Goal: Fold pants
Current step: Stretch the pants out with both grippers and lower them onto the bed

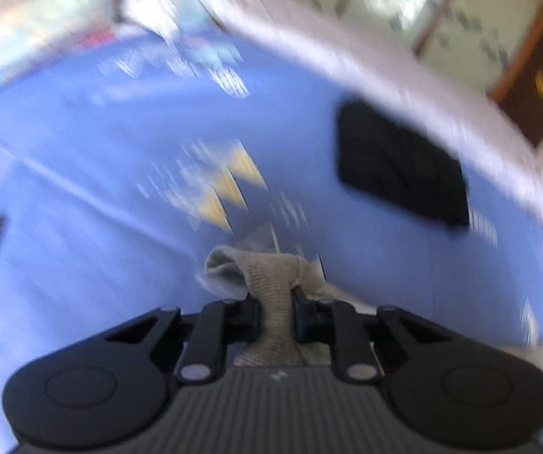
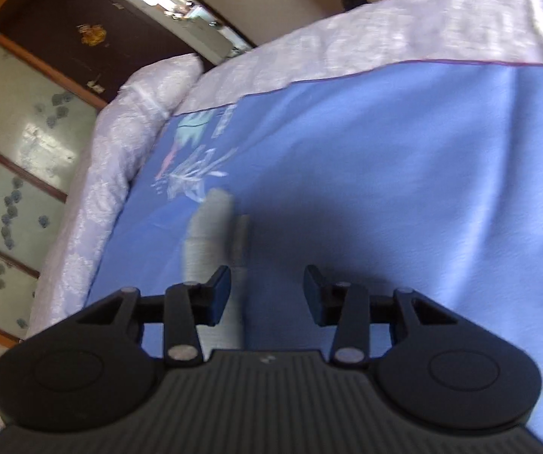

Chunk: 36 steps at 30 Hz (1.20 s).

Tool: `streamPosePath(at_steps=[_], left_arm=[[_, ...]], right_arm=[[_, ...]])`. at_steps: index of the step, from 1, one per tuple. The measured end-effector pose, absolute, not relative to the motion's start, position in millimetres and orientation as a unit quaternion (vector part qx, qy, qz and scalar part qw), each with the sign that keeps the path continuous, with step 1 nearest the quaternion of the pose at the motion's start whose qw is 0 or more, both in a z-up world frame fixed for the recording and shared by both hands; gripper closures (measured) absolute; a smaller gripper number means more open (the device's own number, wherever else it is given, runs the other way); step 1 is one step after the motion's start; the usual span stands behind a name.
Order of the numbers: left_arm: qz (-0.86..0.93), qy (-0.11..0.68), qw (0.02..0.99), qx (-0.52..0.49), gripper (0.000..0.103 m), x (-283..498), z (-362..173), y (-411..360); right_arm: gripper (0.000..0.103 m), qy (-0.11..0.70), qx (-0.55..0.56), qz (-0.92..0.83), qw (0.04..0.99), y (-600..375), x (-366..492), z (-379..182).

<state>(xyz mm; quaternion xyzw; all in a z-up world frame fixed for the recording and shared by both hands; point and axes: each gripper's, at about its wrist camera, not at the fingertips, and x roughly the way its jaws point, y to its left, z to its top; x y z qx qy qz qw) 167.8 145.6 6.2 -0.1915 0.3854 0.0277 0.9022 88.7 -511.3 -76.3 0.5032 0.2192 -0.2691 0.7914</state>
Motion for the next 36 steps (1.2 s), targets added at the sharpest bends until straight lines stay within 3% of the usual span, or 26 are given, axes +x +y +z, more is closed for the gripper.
streamPosePath(at_steps=[3,8,17,19,20,21,27,30,31,34,36], left_arm=[[0.083,0.347,0.905,-0.23,0.088,163.7,11.9,169.2],[0.112,0.405,0.872,-0.252,0.086,174.1,-24.1,174.0],[0.107,0.416,0.87,-0.243,0.082,174.4,-32.5,170.6],[0.107,0.417,0.87,-0.241,0.082,172.3,-31.2,169.1],[0.106,0.418,0.869,-0.241,0.082,172.8,-31.4,170.4],[0.105,0.418,0.869,-0.242,0.082,173.3,-30.1,171.1],[0.047,0.424,0.864,-0.267,0.082,175.0,-18.1,173.9],[0.003,0.452,0.854,-0.258,0.077,181.6,-22.8,159.3],[0.007,0.464,0.855,-0.233,0.069,183.8,-24.9,150.5],[0.021,0.484,0.857,-0.175,0.068,185.3,-29.4,132.7],[0.015,0.483,0.858,-0.175,0.069,181.7,-28.3,132.7]], right_arm=[[0.06,0.222,0.477,-0.241,0.815,-502.0,112.9,-66.3],[0.06,0.239,0.465,-0.258,0.812,-498.3,121.2,-74.9],[0.06,0.235,0.514,-0.229,0.793,-495.2,135.5,-93.3],[0.073,0.261,0.516,-0.217,0.786,-487.9,150.8,-97.3],[0.096,0.283,0.5,-0.226,0.787,-484.0,156.7,-96.2],[0.099,0.298,0.475,-0.242,0.792,-479.6,160.2,-90.6],[0.099,0.147,0.496,-0.265,0.814,-519.0,86.0,-28.1],[0.099,0.149,0.456,-0.325,0.815,-537.0,43.8,-16.3],[0.098,0.166,0.442,-0.337,0.815,-539.8,33.7,-17.7],[0.085,0.256,0.405,-0.375,0.794,-546.1,15.7,-35.7],[0.07,0.246,0.385,-0.464,0.759,-551.3,-7.7,-41.5]])
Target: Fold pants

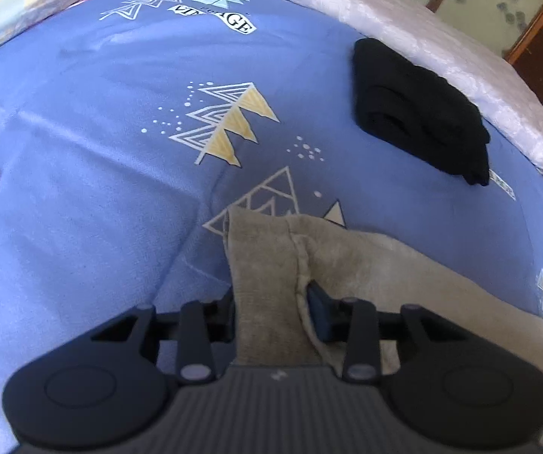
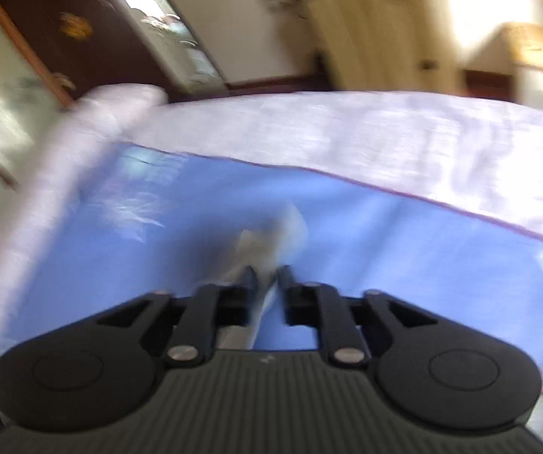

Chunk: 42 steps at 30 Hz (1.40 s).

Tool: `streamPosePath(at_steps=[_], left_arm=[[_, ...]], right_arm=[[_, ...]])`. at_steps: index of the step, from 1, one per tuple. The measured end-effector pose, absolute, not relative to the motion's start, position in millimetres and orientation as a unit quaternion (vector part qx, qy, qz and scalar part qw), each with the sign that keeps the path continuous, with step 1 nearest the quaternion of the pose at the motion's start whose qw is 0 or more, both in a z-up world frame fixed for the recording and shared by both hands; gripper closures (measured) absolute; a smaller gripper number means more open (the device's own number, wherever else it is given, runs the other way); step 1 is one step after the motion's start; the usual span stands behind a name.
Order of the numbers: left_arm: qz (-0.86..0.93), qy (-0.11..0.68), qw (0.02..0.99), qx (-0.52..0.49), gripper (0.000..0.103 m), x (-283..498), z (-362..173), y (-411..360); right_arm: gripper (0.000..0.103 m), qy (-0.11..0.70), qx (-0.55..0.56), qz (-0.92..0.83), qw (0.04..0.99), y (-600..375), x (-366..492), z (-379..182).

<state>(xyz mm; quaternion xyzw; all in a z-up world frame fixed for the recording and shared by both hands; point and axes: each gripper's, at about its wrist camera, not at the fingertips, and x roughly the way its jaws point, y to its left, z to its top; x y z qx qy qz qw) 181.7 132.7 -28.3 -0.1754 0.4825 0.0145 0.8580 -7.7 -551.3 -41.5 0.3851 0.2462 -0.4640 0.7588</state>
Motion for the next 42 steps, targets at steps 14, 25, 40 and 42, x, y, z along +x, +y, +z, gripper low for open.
streamPosePath(at_steps=[14,25,40,42], left_arm=[[0.024,0.475,0.869,-0.138,0.075,207.3,-35.5,131.6],[0.028,0.361,0.923,-0.127,0.094,216.3,5.0,110.9],[0.095,0.389,0.909,-0.117,0.044,181.7,5.4,147.3],[0.096,0.383,0.909,-0.136,0.042,154.4,15.9,165.5]], right_arm=[[0.052,0.4,0.239,-0.286,0.837,-489.2,122.4,-67.6],[0.097,0.243,0.269,-0.3,0.882,-492.7,154.6,-35.4],[0.064,0.279,0.331,-0.211,0.876,-455.4,116.8,-28.7],[0.062,0.27,0.355,-0.174,0.878,-444.0,83.1,-21.8]])
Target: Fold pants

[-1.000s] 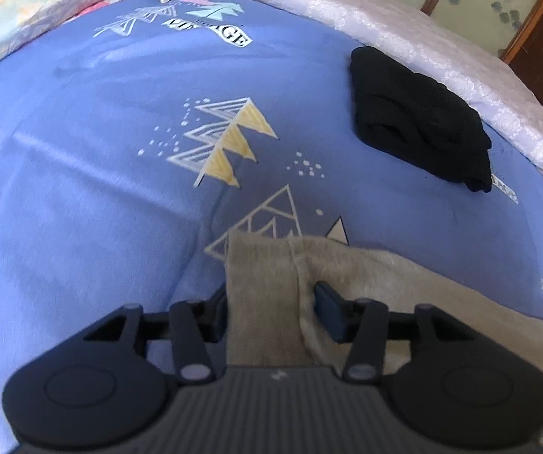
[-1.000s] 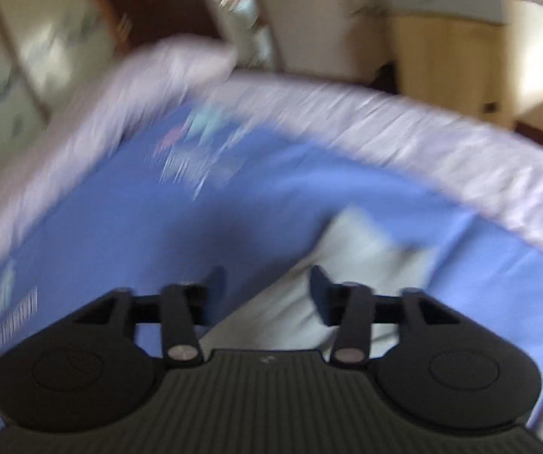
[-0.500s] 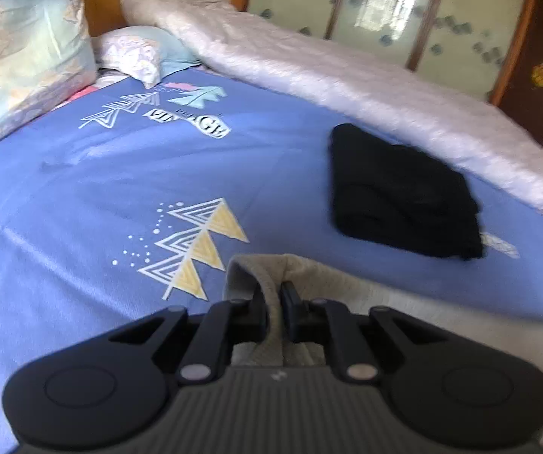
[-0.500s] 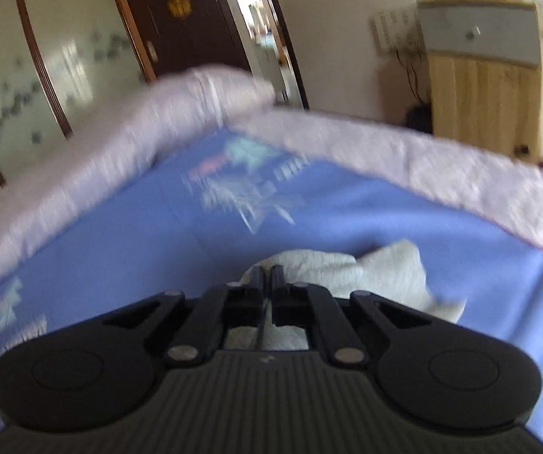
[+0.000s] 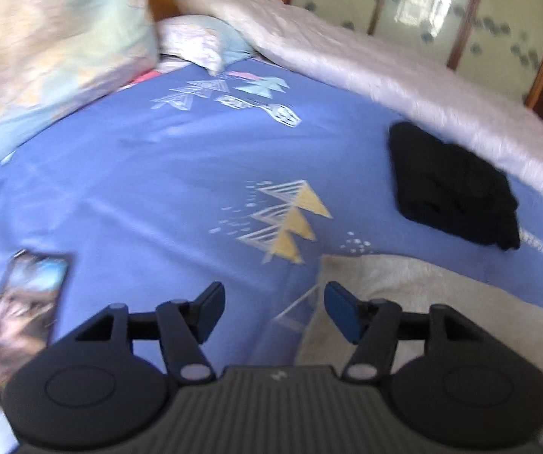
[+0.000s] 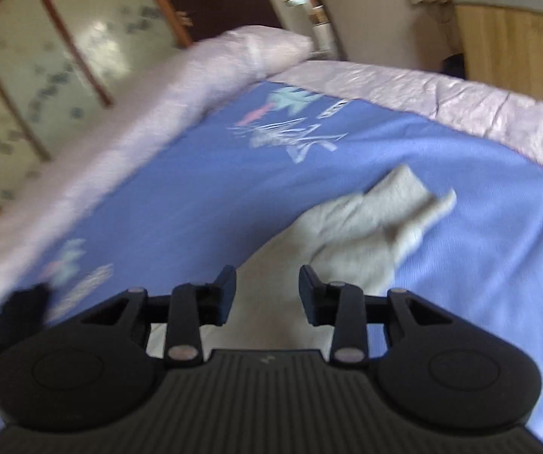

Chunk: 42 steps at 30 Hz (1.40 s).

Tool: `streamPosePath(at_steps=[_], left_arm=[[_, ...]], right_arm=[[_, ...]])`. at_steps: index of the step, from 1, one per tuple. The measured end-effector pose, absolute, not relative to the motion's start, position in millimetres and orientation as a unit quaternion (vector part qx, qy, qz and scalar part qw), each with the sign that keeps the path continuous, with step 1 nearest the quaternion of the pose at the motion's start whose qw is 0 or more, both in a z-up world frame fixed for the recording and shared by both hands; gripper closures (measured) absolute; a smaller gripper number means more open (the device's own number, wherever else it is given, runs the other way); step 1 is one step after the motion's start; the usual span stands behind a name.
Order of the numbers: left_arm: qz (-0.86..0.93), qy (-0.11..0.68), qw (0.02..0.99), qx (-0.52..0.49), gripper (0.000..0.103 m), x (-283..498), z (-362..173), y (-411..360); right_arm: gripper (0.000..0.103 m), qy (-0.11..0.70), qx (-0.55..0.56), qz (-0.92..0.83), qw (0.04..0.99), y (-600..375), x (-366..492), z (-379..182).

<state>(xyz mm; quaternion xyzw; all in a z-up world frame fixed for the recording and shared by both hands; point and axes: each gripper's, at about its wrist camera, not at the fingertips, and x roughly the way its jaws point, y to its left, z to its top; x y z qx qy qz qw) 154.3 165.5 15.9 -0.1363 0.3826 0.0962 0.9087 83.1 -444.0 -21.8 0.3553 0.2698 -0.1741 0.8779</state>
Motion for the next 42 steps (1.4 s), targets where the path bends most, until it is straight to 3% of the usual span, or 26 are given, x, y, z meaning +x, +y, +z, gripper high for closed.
streamPosePath(at_steps=[4,6,8,16,18,19,20,21,23,27,31,34,37,39,42], left_arm=[[0.062,0.409,0.892,-0.181,0.041,104.4,17.6,187.4],[0.042,0.425,0.884,-0.192,0.035,81.6,12.4,189.2],[0.032,0.441,0.876,-0.194,0.022,64.3,5.5,187.9],[-0.002,0.492,0.814,-0.31,0.021,16.7,-43.8,189.4],[0.004,0.478,0.826,-0.299,0.02,15.6,-43.3,180.5],[-0.001,0.478,0.829,-0.292,0.033,17.5,-42.4,175.5],[-0.011,0.478,0.829,-0.29,0.065,16.3,-41.3,170.7],[-0.028,0.481,0.827,-0.29,0.08,17.8,-41.0,166.5],[-0.021,0.479,0.835,-0.27,0.089,14.8,-37.7,162.1],[0.003,0.453,0.86,-0.235,0.09,-6.8,-22.8,167.6],[0.014,0.474,0.834,-0.281,0.089,-16.3,-36.7,189.5],[0.016,0.477,0.835,-0.274,0.081,-15.6,-38.8,186.3],[0.018,0.47,0.841,-0.266,0.064,-17.7,-36.2,186.3],[0.018,0.47,0.84,-0.27,0.063,-18.2,-38.9,186.4],[0.017,0.47,0.839,-0.273,0.063,-18.2,-39.8,186.7]], right_arm=[[0.06,0.278,0.384,-0.096,0.875,-415.3,13.8,-25.7],[0.06,0.279,0.379,-0.061,0.88,-395.1,-14.5,-28.4],[0.06,0.286,0.366,-0.028,0.885,-368.2,-40.8,-30.1],[0.06,0.335,0.311,0.082,0.886,-258.7,-71.1,-36.8],[0.06,0.36,0.312,0.101,0.873,-241.3,-60.4,-43.4],[0.06,0.367,0.31,0.107,0.87,-233.2,-56.8,-45.4],[0.06,0.372,0.305,0.114,0.869,-224.6,-52.0,-45.9],[0.06,0.375,0.299,0.121,0.869,-216.2,-47.9,-44.9],[0.06,0.383,0.283,0.131,0.869,-200.5,-41.2,-41.8],[0.062,0.398,0.236,0.115,0.879,-168.5,-44.7,-38.3],[0.066,0.406,0.214,0.086,0.884,-172.3,-43.7,-46.0],[0.062,0.397,0.218,0.085,0.887,-169.8,-40.5,-39.2],[0.061,0.349,0.229,0.13,0.9,-162.2,-52.4,-24.0],[0.06,0.345,0.208,0.147,0.903,-151.6,-51.7,-21.3],[0.061,0.417,0.175,0.137,0.881,-138.1,-36.7,-46.8]])
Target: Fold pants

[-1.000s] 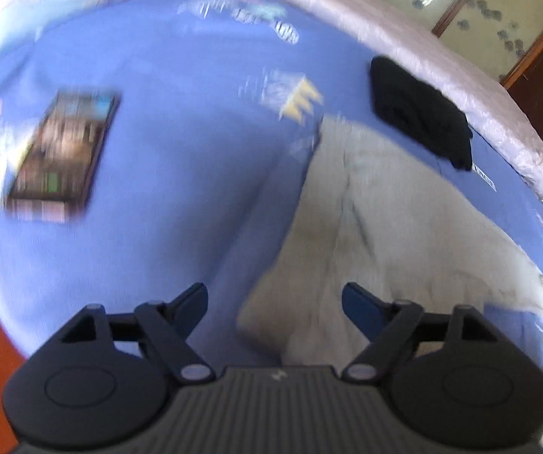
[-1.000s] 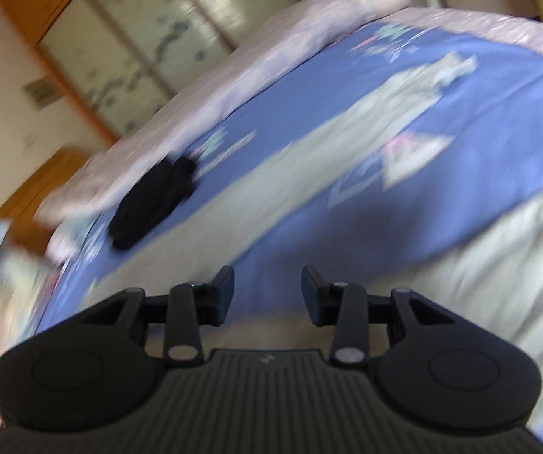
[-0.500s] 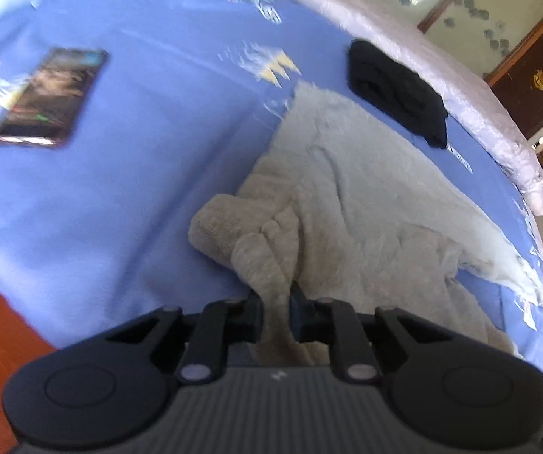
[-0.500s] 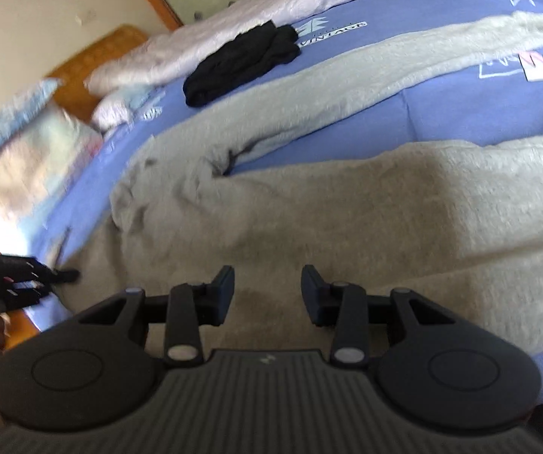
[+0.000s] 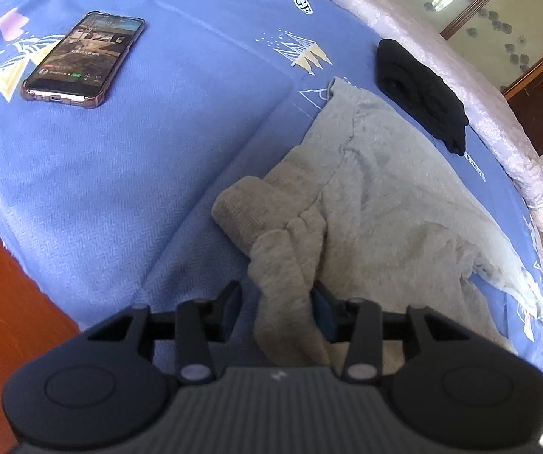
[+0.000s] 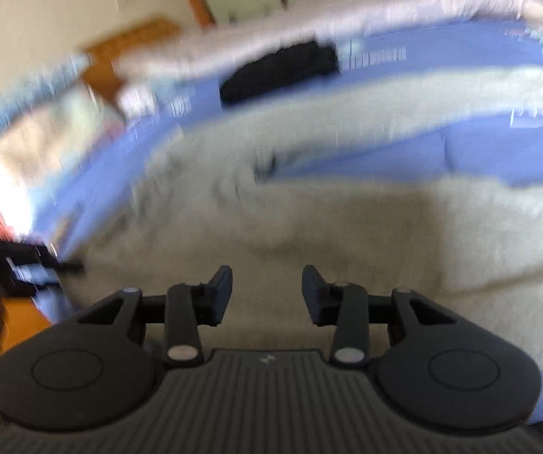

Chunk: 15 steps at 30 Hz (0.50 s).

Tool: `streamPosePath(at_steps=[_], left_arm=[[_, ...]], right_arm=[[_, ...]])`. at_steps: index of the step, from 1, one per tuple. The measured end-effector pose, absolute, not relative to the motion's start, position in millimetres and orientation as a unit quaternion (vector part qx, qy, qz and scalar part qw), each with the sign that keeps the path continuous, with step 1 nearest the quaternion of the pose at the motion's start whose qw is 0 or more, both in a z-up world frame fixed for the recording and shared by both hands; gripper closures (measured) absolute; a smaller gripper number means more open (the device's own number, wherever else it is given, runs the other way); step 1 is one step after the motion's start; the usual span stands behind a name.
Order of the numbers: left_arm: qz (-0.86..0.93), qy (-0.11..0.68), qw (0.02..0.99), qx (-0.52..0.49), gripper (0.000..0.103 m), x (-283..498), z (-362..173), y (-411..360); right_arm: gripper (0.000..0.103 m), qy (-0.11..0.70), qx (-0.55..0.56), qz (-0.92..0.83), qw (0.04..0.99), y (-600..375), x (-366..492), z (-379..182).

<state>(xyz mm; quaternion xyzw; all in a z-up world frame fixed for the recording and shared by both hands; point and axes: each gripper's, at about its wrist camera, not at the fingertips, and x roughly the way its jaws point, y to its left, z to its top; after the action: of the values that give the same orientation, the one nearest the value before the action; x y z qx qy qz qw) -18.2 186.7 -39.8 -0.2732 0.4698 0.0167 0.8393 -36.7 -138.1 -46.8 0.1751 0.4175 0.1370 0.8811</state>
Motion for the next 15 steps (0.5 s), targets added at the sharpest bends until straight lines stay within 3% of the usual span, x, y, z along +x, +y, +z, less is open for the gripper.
streamPosePath(at_steps=[5,15], left_arm=[[0.017,0.472,0.84,-0.267,0.06,-17.0,-39.3,184.9],[0.02,0.479,0.848,-0.226,0.048,-11.5,-37.0,168.1]], right_arm=[[0.061,0.387,0.241,0.123,0.882,-170.5,-38.4,-41.8],[0.059,0.309,0.402,-0.072,0.859,-306.0,-100.2,-40.2]])
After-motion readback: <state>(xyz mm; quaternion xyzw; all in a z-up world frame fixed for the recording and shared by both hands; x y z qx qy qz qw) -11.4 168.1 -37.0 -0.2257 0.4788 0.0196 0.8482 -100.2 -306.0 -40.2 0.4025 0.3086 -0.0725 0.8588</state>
